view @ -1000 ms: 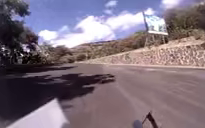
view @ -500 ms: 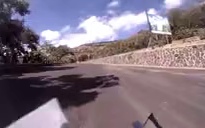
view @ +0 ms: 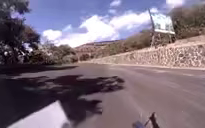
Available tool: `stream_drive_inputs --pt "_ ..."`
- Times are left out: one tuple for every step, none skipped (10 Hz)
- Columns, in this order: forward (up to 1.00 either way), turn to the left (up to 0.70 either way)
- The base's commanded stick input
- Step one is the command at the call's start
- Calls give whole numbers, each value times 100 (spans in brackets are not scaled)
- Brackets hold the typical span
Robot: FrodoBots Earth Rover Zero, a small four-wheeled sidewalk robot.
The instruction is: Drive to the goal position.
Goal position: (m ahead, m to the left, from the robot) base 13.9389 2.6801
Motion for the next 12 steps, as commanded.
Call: stream_drive_inputs --pt "70 0" --pt "70 0" --pt "70 0" --pt "70 0" --pt "70 0" --pt "70 0" --pt "70 0" --pt "70 0" --pt "70 0" --pt "70 0" --pt "70 0" --pt "70 0"
